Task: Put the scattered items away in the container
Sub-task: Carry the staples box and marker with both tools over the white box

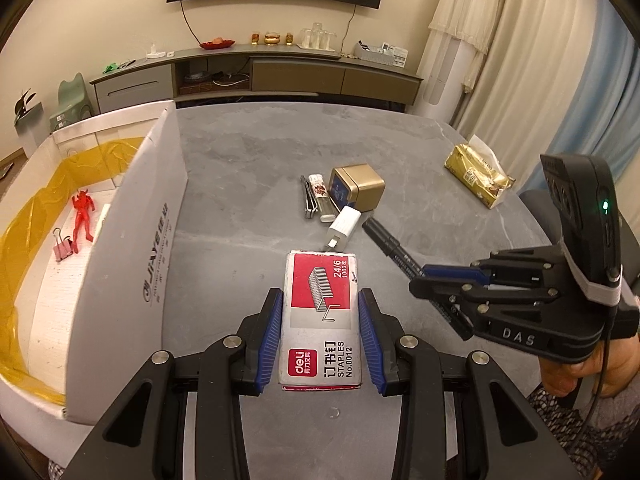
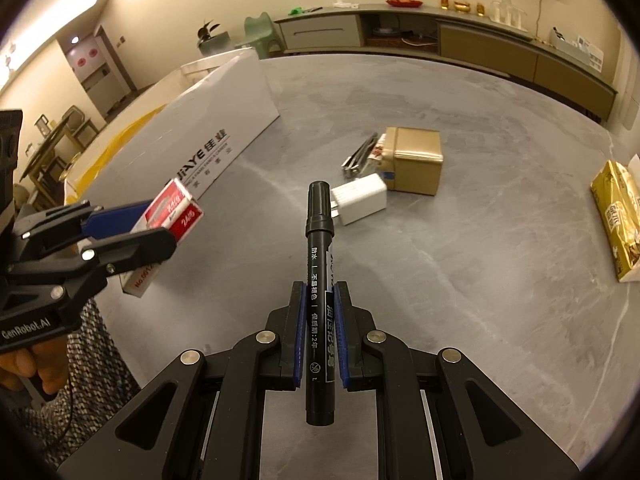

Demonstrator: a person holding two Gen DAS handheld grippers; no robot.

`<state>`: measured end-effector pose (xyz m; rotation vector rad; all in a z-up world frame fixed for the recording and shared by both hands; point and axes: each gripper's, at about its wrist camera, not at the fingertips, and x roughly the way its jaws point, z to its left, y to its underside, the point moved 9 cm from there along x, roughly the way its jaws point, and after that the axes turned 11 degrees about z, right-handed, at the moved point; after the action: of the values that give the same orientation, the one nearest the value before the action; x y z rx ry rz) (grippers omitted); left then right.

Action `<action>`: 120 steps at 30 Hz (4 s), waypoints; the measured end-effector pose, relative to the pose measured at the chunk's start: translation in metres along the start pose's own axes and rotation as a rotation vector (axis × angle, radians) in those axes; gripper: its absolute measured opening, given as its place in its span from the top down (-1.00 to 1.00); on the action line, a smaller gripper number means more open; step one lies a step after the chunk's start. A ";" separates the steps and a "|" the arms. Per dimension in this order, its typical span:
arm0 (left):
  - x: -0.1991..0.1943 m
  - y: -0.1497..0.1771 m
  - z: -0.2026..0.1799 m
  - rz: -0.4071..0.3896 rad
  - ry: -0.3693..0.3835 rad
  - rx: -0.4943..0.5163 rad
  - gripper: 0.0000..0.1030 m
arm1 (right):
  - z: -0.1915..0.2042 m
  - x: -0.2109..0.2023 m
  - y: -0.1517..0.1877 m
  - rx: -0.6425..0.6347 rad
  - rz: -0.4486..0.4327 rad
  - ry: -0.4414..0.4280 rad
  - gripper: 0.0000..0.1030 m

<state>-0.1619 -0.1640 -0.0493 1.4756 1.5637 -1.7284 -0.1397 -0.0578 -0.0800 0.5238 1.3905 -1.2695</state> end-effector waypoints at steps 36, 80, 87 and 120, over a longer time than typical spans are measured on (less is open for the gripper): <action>-0.102 0.013 0.071 -0.135 0.017 -0.088 0.25 | 0.114 -0.044 -0.021 -0.116 -0.092 -0.076 0.73; -0.148 0.009 0.197 -0.209 -0.047 -0.149 0.25 | 0.243 -0.049 -0.104 -0.318 -0.093 -0.062 0.73; -0.145 0.007 0.215 -0.206 -0.051 -0.166 0.25 | 0.255 -0.040 -0.114 -0.340 -0.078 -0.050 0.73; -0.103 -0.006 0.253 -0.120 -0.081 -0.154 0.25 | 0.263 0.028 -0.149 -0.354 0.040 -0.007 0.72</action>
<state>-0.2382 -0.4221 -0.0012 1.2461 1.7317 -1.6681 -0.1652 -0.3474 0.0067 0.3016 1.5489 -0.9626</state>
